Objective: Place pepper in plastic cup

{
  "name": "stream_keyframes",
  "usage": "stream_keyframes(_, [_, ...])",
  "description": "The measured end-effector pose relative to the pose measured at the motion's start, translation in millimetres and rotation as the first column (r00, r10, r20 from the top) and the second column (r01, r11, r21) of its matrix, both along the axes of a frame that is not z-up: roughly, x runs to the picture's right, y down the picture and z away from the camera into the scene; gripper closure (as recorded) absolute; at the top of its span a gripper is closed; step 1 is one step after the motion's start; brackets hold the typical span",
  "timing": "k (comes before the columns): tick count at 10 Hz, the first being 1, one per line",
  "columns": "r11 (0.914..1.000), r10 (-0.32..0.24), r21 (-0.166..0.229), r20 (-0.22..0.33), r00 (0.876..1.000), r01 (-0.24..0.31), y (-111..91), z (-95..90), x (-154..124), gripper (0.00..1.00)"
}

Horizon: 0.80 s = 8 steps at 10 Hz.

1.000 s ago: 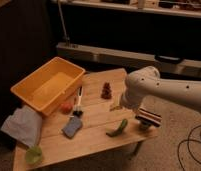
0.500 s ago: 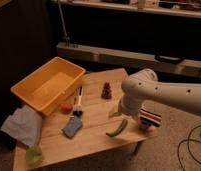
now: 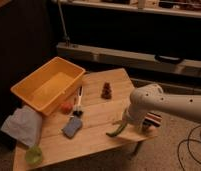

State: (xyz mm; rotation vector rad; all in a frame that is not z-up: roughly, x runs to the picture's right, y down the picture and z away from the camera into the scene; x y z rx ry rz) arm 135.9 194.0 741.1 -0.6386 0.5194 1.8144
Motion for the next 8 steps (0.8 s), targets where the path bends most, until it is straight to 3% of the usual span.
stream_keyframes(5, [0.9998, 0.017, -0.014, -0.007, 1.0, -0.017, 17, 32.7, -2, 0.2])
stream_keyframes(8, [0.9998, 0.008, -0.016, -0.008, 1.0, -0.008, 16, 47.1, -9, 0.2])
